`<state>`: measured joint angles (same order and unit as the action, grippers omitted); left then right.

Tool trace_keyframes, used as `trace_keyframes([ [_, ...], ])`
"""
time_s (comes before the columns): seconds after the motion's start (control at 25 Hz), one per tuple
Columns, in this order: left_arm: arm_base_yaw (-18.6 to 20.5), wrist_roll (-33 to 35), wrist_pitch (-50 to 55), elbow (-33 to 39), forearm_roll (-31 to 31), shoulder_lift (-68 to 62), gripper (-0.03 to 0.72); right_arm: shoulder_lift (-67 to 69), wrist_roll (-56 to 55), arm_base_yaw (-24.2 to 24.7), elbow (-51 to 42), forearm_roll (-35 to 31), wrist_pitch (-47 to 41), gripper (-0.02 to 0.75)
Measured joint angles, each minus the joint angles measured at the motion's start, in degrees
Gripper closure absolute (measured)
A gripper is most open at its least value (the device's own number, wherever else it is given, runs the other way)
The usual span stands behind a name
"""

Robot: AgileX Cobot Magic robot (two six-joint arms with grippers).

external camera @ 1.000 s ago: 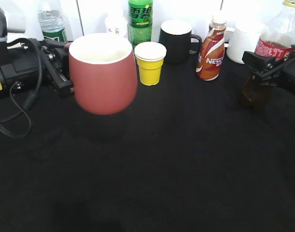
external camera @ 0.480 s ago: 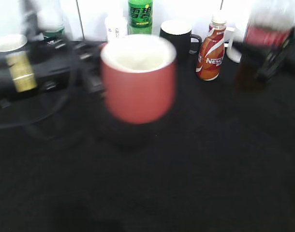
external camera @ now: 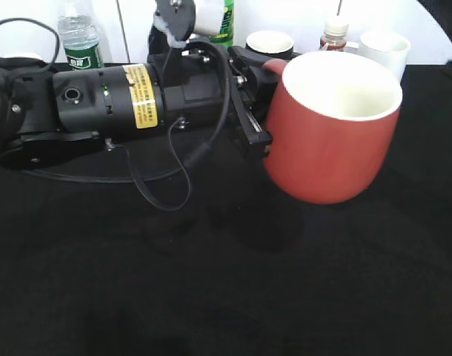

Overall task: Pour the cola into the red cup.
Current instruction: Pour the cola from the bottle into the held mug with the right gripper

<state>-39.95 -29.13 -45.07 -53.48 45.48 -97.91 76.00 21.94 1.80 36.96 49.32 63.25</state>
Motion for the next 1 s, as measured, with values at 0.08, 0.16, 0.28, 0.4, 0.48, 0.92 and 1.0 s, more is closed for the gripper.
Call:
trace_keyframes([
  [0.08,0.00,0.00,0.05,0.00,0.06,0.00,0.596,0.00,8.00,0.00,0.00,0.00,-2.24,0.238],
  [0.16,0.00,0.00,0.05,0.00,0.11,0.00,0.596,0.00,12.12,0.00,0.00,0.00,-3.25,0.238],
  [0.28,-0.04,0.00,-0.02,-0.13,-1.73,-2.18,0.596,0.00,14.90,0.00,0.00,0.06,-3.32,0.238],
  [0.4,-0.04,0.00,0.55,-2.58,-1.67,-5.96,0.596,0.00,15.44,0.00,0.00,1.65,-3.39,0.238],
  [0.48,-0.04,0.58,0.31,-4.98,-1.79,-6.90,0.596,0.00,16.74,0.00,0.00,2.55,-3.51,0.238],
  [0.92,-0.04,1.43,-1.08,-5.15,-1.61,-6.95,0.596,-0.06,25.58,0.00,0.00,2.87,-9.60,0.238],
  [1.0,-0.04,1.44,-1.08,-5.15,-1.61,-6.95,0.596,-0.06,25.90,0.00,0.00,2.82,-9.60,0.238],
])
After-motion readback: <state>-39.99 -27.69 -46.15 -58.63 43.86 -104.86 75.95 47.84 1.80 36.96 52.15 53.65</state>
